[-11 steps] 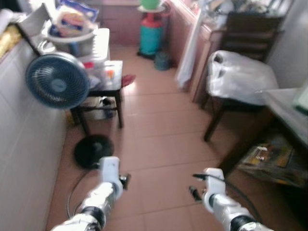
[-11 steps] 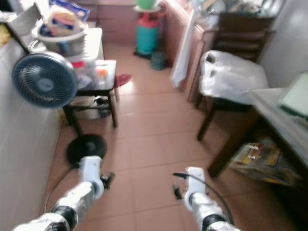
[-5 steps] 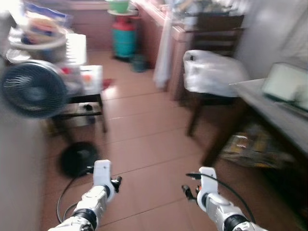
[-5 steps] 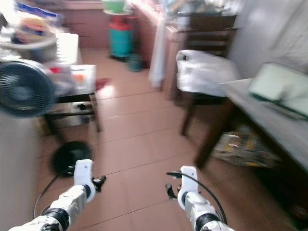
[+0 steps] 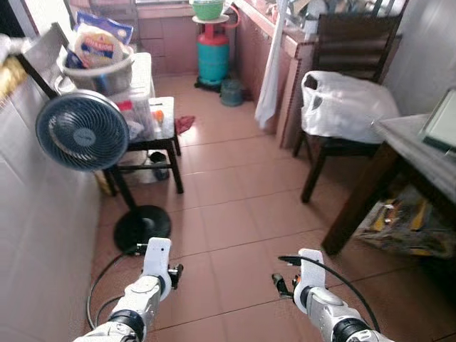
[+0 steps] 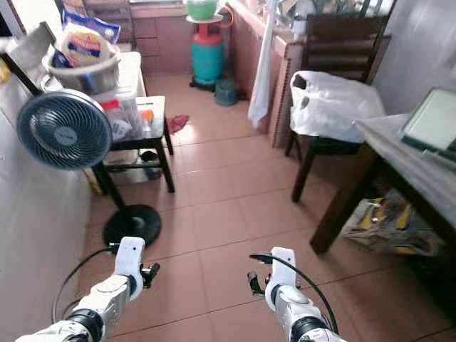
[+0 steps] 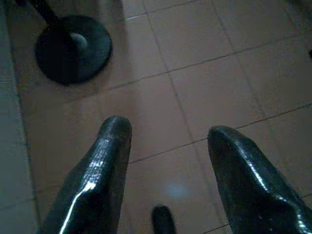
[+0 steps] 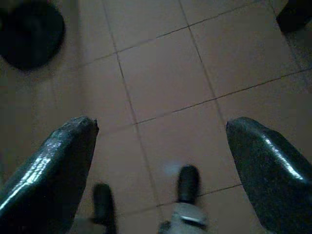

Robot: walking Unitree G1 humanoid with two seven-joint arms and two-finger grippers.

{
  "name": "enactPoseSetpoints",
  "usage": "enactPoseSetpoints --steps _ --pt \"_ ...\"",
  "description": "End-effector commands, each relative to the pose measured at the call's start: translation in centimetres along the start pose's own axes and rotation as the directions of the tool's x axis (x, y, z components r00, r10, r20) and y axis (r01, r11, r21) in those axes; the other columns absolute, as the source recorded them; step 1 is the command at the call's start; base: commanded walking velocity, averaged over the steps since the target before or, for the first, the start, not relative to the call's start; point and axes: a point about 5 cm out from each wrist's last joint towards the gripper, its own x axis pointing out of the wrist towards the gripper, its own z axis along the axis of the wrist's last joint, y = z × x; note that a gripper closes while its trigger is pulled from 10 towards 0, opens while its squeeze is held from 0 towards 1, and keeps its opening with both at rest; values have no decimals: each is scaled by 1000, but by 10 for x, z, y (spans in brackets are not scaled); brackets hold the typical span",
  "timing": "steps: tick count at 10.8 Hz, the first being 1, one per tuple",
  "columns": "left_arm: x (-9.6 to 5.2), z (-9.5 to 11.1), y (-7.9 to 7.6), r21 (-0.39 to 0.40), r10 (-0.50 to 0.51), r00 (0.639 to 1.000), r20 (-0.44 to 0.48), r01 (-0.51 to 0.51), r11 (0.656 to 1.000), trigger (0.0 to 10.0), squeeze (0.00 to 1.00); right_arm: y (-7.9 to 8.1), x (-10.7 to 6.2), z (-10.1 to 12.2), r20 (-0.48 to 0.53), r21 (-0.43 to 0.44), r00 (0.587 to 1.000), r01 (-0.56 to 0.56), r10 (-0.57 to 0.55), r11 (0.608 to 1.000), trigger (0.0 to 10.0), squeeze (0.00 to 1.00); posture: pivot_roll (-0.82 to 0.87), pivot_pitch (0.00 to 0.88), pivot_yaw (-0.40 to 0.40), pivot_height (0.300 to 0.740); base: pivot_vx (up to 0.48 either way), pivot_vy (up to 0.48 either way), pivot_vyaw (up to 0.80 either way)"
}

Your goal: Setting the table

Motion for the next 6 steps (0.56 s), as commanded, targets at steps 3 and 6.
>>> enactPoseSetpoints --steps 3,6 --pt "-1 -3 -3 189 -65 998 -16 66 980 10000 0 0 0 -1 21 126 999 25 -28 992 10000 0 138 0 100 740 0 0 0" --pt "0 9 4 155 8 999 48 -15 988 10000 0 3 1 11 60 41 998 18 -20 999 10000 0 131 0 41 740 0 0 0"
